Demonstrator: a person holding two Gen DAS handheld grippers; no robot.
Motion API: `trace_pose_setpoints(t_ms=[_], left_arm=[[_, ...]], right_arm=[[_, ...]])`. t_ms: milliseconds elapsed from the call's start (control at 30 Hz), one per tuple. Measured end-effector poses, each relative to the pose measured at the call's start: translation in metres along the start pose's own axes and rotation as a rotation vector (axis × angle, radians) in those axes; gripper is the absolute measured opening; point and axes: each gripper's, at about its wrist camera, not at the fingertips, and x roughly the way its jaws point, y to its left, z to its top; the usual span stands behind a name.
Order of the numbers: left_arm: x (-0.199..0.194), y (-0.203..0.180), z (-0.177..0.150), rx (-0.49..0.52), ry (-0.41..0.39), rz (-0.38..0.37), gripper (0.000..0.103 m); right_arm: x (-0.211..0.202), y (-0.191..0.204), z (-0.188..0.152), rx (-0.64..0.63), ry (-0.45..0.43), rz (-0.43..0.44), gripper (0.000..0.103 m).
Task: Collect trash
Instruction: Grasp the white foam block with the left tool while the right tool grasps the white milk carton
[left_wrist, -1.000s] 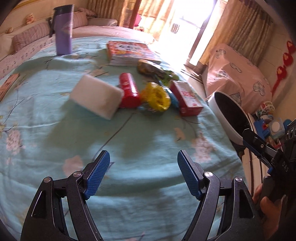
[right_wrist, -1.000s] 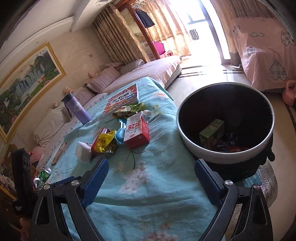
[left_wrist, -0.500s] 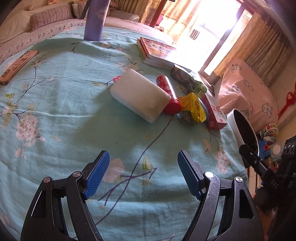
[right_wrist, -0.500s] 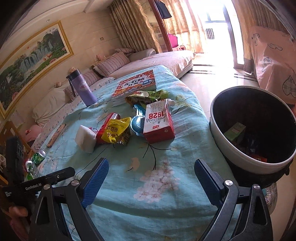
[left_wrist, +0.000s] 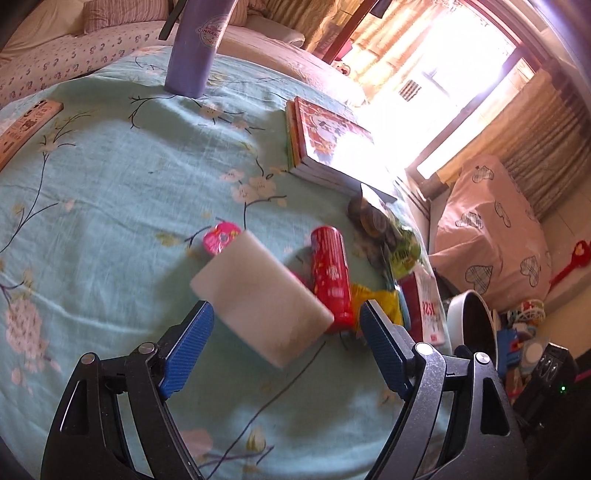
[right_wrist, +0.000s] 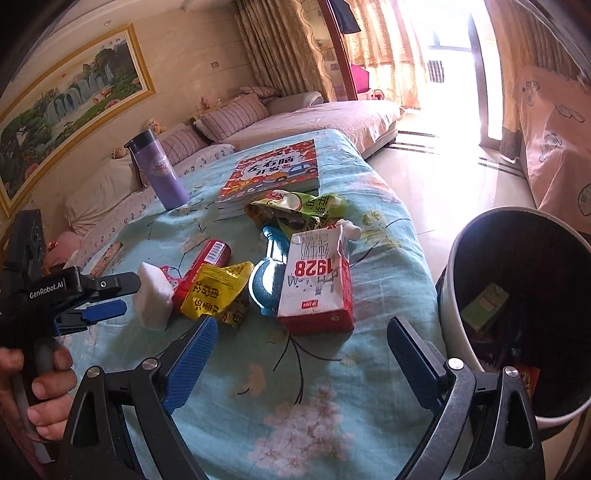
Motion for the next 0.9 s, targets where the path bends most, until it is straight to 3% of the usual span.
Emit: trace_pose_setpoints(t_ms=[167,200,300,333,367,567,733,900], left_arm=[[0.019,-0.008,0.000,0.079,-0.008,0.103,0.082],[0.019,-0.010,-0.002,0.106,-0.021,0.117,0.074],[0.017,-0.014,-0.008,0.173,-0.040,0.135,0.068],[0.015,-0.014,-0.010,0.187,-0.044,0.131,0.065],[0.012,-0.013,-0.013,0.197,-0.046,0.116,0.056],[-0.013,-0.016,-0.028,0.280,-0.034,0.028,0.023],[-0.021,-0.017,-0.046,0.328,-0.002,-0.005,0.022],[-0.029,-0.004,-0.057,0.298,0.009,-0.015,0.025]], right_arm=[[0.022,-0.002,0.010,-0.021,0.027,-0.016,0.089],[0.027,-0.002,0.010,-0.028,0.038,-0.023,0.088],[0.040,-0.002,0.010,-0.033,0.083,-0.033,0.079],[0.042,-0.003,0.008,-0.035,0.094,-0.036,0.069],[0.043,-0.002,0.007,-0.037,0.099,-0.040,0.056],[0.019,-0.004,-0.001,-0.009,0.052,-0.020,0.055],[-0.006,-0.009,-0.022,0.037,0.048,0.023,0.055],[-0.019,-0.012,-0.045,0.088,0.084,0.062,0.055]])
